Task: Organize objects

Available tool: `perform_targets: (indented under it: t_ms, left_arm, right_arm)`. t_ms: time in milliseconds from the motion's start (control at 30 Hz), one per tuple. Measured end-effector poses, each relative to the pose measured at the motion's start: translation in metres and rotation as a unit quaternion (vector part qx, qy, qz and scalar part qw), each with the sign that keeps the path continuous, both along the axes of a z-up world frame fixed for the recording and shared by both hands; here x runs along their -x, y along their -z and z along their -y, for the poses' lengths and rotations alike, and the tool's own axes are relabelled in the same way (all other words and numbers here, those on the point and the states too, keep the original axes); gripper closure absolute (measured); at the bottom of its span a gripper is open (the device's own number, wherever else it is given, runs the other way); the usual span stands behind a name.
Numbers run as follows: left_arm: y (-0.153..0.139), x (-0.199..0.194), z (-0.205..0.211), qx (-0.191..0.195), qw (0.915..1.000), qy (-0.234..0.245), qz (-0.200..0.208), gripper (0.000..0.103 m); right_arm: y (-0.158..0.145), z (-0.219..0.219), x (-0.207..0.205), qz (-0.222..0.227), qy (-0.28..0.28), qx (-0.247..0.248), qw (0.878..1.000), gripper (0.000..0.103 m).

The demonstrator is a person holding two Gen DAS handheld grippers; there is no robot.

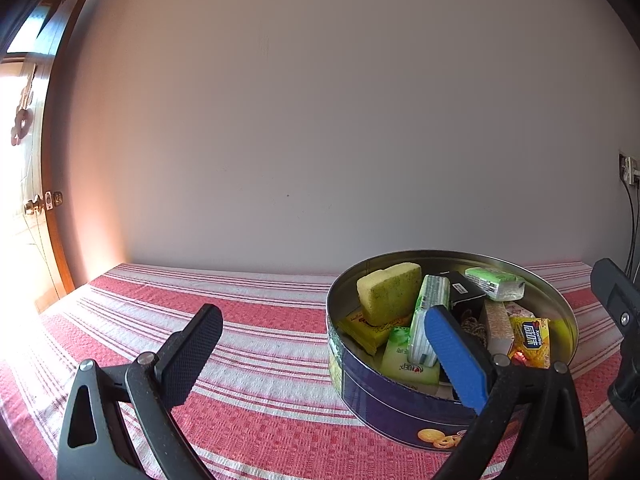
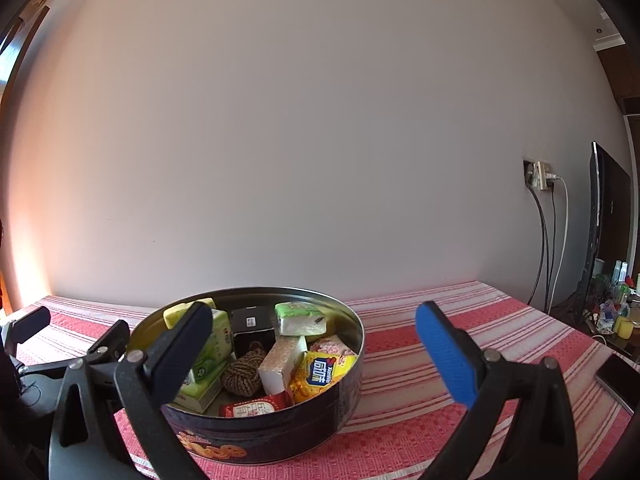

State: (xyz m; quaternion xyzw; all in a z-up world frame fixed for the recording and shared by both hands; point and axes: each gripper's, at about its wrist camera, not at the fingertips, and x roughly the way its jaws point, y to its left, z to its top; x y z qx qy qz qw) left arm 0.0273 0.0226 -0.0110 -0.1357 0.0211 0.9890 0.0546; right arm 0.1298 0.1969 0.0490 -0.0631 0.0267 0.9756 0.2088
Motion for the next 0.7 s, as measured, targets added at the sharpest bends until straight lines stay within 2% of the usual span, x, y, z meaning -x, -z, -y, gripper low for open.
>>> perform_targets:
  t_ms: [233,700]
  left_arm:
    - [-0.0019,-0.0069,0.0004,-0.008,0.9999,0.008,-0.001,0.001]
    - [-0.0024,-0.0096,-0.0068,0.005,0.9999,0.014,-0.002,0.001]
  right_arm:
    - [-0.0007,0.0003,-0.0021,-0.002,-0.003,-0.001,1.000,0.000]
    - [-0.0014,-0.0051,-0.0076,-0.019,0.001,0.012,1.000,0.000]
